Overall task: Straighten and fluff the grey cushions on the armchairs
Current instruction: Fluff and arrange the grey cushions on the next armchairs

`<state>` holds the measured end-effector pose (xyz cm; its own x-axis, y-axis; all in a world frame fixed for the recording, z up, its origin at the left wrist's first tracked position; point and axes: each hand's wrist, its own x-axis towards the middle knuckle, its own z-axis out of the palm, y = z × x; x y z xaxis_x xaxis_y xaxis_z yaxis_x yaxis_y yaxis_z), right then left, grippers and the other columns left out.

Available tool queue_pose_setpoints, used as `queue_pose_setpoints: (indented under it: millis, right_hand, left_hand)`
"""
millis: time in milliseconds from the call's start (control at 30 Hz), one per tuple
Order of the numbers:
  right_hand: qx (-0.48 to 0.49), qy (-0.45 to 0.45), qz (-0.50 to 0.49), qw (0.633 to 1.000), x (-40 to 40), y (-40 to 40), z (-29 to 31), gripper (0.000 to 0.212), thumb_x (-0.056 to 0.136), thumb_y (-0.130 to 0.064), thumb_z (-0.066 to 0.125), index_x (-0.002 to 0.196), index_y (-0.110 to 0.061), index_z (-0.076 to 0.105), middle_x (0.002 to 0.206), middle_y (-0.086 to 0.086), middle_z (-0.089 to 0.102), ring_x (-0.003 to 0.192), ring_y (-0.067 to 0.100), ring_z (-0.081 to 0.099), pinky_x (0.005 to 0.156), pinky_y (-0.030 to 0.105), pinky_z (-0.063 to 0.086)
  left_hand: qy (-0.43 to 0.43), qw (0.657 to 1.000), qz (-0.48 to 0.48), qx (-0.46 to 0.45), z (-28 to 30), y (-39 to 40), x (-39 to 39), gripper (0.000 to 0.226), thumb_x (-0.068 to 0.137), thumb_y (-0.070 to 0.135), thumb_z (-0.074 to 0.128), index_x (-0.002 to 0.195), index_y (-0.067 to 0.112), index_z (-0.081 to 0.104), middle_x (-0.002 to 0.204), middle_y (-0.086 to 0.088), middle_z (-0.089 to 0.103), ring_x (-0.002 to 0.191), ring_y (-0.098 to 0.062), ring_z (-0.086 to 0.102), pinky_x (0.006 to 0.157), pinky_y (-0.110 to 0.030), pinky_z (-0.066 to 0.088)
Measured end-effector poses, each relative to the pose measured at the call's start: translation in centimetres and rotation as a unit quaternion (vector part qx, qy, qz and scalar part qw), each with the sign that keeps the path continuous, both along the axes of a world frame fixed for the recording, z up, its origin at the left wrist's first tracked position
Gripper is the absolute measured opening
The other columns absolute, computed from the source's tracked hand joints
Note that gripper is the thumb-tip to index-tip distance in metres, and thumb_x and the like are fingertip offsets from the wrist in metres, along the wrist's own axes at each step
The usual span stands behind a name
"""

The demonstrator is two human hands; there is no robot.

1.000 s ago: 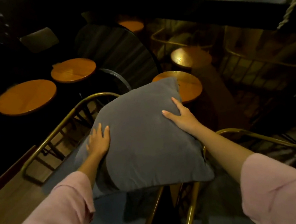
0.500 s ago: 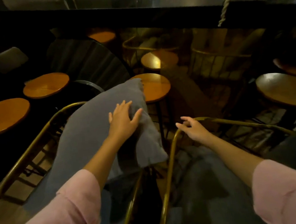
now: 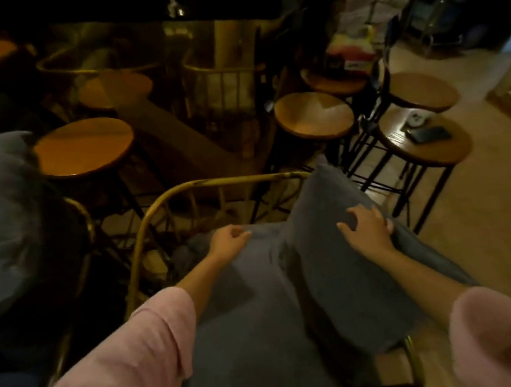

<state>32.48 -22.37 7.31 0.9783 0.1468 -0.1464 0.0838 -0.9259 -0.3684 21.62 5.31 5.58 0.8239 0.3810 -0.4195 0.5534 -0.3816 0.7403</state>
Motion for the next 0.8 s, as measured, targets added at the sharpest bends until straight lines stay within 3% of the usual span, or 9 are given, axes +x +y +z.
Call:
queue_pose_setpoints:
  millis: [67, 133, 200, 333, 433, 500, 633, 733, 800]
  right_hand:
    - [-0.037, 0.0, -0.006, 0.999, 0.6, -2.7, -1.1, 0.06, 0.093, -0.05, 0.056, 0.145, -0.023, 0.042, 0.162, 0.007, 0.025, 0.152, 0.032, 0.009, 0.119, 0.06, 0.004]
    - [-0.071, 0.006, -0.007, 0.997, 1.1, -4.6, -2.4, 0.078, 0.088, -0.061, 0.055, 0.153, -0.026, 0.028, 0.166, 0.009, 0.012, 0.153, 0.033, 0.004, 0.117, 0.064, 0.0]
    - [-0.107, -0.002, -0.008, 0.994, 1.4, -5.5, -3.6, 0.094, 0.082, -0.074, 0.05, 0.157, -0.029, 0.014, 0.166, 0.013, 0.008, 0.151, 0.038, 0.008, 0.115, 0.066, 0.008]
    - [-0.17, -0.035, 0.001, 0.985, 3.0, -5.4, -5.4, 0.101, 0.078, -0.086, 0.034, 0.158, -0.032, 0.002, 0.164, 0.018, 0.013, 0.145, 0.044, 0.021, 0.111, 0.065, 0.018]
    - [-0.181, -0.07, -0.001, 0.981, 4.1, -5.7, -7.1, 0.101, 0.078, -0.087, 0.03, 0.158, -0.029, 0.006, 0.159, 0.02, 0.026, 0.141, 0.044, 0.03, 0.108, 0.066, 0.023]
    - [-0.178, -0.113, 0.001, 0.978, 4.9, -6.3, -8.5, 0.102, 0.079, -0.088, 0.029, 0.158, -0.025, 0.013, 0.153, 0.022, 0.037, 0.136, 0.043, 0.038, 0.104, 0.066, 0.03]
    - [-0.16, -0.137, -0.014, 0.977, 6.4, -7.3, -10.4, 0.109, 0.077, -0.09, 0.028, 0.157, -0.017, 0.017, 0.145, 0.02, 0.045, 0.128, 0.04, 0.044, 0.1, 0.063, 0.035]
    - [-0.148, -0.141, -0.033, 0.978, 7.6, -7.4, -11.0, 0.111, 0.076, -0.091, 0.027, 0.156, -0.014, 0.021, 0.144, 0.018, 0.046, 0.127, 0.039, 0.044, 0.101, 0.059, 0.032]
    - [-0.13, -0.126, -0.041, 0.983, 8.2, -7.5, -11.4, 0.111, 0.074, -0.091, 0.029, 0.155, -0.015, 0.023, 0.146, 0.017, 0.045, 0.129, 0.04, 0.043, 0.103, 0.059, 0.031]
  left_hand:
    - [0.036, 0.998, 0.028, -0.036, -3.2, -2.9, 0.9, 0.024, 0.095, 0.02, 0.06, 0.072, 0.013, 0.063, 0.07, -0.004, 0.058, 0.068, -0.015, 0.054, 0.065, -0.021, 0.041]
    - [0.08, 0.989, 0.07, -0.1, -5.8, -5.9, 1.7, 0.028, 0.096, 0.019, 0.058, 0.07, 0.011, 0.064, 0.068, -0.004, 0.055, 0.068, -0.018, 0.053, 0.065, -0.022, 0.042]
    - [0.124, 0.976, 0.098, -0.147, -8.7, -8.4, 2.4, 0.028, 0.096, 0.021, 0.057, 0.07, 0.013, 0.063, 0.071, -0.005, 0.058, 0.07, -0.022, 0.056, 0.069, -0.028, 0.042]
    - [0.161, 0.946, 0.159, -0.231, -14.7, -12.1, 3.2, 0.038, 0.101, 0.026, 0.048, 0.105, -0.007, 0.066, 0.112, -0.024, 0.065, 0.098, -0.031, 0.062, 0.091, -0.043, 0.049]
    - [0.198, 0.926, 0.19, -0.26, -19.1, -14.0, 3.4, 0.049, 0.102, 0.043, 0.035, 0.073, 0.008, 0.054, 0.086, -0.014, 0.059, 0.069, -0.023, 0.053, 0.066, -0.035, 0.045]
    - [0.216, 0.92, 0.206, -0.256, -22.0, -15.2, 3.5, 0.052, 0.102, 0.049, 0.028, 0.067, 0.015, 0.047, 0.078, -0.009, 0.052, 0.071, -0.024, 0.05, 0.065, -0.032, 0.038]
    - [0.225, 0.894, 0.231, -0.311, -26.5, -17.5, 3.6, 0.062, 0.095, 0.066, 0.019, 0.078, 0.02, 0.057, 0.09, -0.011, 0.06, 0.096, -0.027, 0.055, 0.066, -0.03, 0.04]
    - [0.211, 0.83, 0.303, -0.417, -27.9, -19.2, 4.6, 0.072, 0.089, 0.076, 0.017, 0.096, 0.022, 0.064, 0.093, -0.004, 0.065, 0.096, -0.027, 0.059, 0.084, -0.035, 0.048]
    - [0.173, 0.789, 0.336, -0.484, -28.4, -20.1, 5.1, 0.08, 0.084, 0.082, 0.018, 0.111, 0.023, 0.065, 0.11, -0.003, 0.067, 0.11, -0.028, 0.059, 0.101, -0.042, 0.046]
